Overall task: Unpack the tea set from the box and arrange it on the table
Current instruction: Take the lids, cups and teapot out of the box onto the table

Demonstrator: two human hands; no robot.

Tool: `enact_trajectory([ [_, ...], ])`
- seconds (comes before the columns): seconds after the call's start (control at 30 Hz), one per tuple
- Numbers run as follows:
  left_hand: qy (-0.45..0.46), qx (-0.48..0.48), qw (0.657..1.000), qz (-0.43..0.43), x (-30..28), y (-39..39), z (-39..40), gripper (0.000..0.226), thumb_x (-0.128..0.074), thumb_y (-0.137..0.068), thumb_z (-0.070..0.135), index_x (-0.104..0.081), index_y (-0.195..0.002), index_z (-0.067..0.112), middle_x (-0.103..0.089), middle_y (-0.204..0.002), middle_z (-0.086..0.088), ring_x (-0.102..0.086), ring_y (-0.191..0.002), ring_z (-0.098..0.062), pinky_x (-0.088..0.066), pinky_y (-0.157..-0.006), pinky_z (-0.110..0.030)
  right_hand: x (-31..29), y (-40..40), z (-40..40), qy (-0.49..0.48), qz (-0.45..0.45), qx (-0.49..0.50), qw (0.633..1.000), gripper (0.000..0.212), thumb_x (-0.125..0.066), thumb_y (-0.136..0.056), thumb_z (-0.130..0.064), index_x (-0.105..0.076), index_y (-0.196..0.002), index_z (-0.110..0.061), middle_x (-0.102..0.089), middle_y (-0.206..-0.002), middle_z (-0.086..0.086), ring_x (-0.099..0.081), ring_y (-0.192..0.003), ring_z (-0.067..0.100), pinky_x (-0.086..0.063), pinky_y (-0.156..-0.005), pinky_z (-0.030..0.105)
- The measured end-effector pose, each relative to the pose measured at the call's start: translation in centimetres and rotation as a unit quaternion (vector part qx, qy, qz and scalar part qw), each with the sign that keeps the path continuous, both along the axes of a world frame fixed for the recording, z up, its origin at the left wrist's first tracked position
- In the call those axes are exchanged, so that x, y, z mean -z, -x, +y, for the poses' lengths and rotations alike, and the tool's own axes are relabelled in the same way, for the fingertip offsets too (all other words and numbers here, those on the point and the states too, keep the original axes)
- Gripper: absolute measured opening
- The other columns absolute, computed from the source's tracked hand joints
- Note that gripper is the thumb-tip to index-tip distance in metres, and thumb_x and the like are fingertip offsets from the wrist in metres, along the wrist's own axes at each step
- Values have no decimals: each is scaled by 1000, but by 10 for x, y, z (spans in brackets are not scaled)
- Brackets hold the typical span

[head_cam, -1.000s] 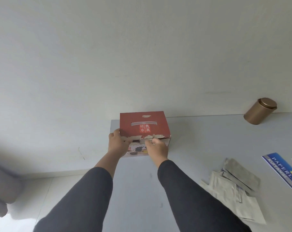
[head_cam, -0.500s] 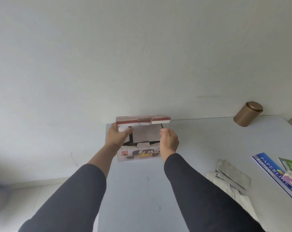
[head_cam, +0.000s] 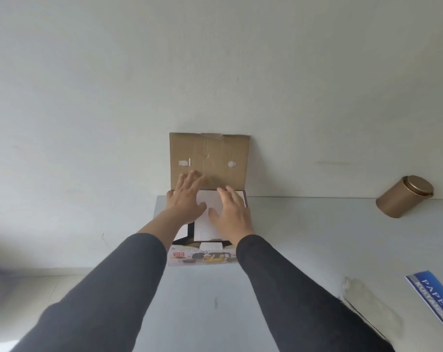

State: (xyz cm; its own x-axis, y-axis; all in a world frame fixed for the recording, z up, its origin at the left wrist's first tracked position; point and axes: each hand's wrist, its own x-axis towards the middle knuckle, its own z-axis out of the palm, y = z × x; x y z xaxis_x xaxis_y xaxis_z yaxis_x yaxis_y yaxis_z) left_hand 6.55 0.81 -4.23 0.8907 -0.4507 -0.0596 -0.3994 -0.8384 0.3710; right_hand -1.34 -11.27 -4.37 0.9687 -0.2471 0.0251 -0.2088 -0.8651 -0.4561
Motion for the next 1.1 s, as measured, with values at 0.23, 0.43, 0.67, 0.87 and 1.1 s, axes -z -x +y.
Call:
enact_trajectory([
  [0.23, -30, -7, 1000, 3, 20, -3, 1, 66, -37, -98, 41, -5, -152, 24, 18, -158, 8, 16, -146, -15, -8, -118, -51, 11, -34, -28, 37, 54, -15, 998, 63, -42, -95, -40, -17, -149, -21, 0, -160, 0, -8, -147, 22, -26, -111, 46],
  [0.43, -21, 12, 1000, 11, 12, -10, 13, 64, -41, -94, 18, -12, -151, 26, 8, -159, 11, 8, -147, -12, -7, -117, -55, 13, -18, -16, 106, -2, -135, 985, 45, -48, -91, -40, -47, -132, -23, -34, -148, 6, -26, -138, 24, -28, -108, 46],
  [0.67, 0, -38, 997, -66, -15, -11, 41, 64, -44, -83, 2, -36, -140, 31, -34, -150, 4, -36, -135, -21, -23, -112, -53, 3, 14, 22, 104, -48, -309, 944, 23, -57, -84, -33, -73, -81, -16, -61, -124, 1, -40, -130, 20, -29, -108, 44],
  [0.87, -163, -45, 985, -19, -18, 11, 73, 52, -56, -86, 11, -48, -135, 29, -22, -156, 5, -5, -147, -18, -12, -113, -57, -47, 31, 28, 172, -71, -256, 948, 28, -56, -82, -32, -52, -61, -14, -59, -71, 3, -51, -89, 21, -29, -105, 48],
  [1.1, -68, -95, 992, 43, -6, 49, 62, 27, -53, -90, 25, -60, -113, 14, -54, -117, 0, -52, -104, -20, -42, -89, -37, -108, 51, -4, 336, 13, -23, 941, 31, -37, -94, -33, -60, -81, -17, -60, -71, 2, -55, -73, 22, -7, -114, 55],
])
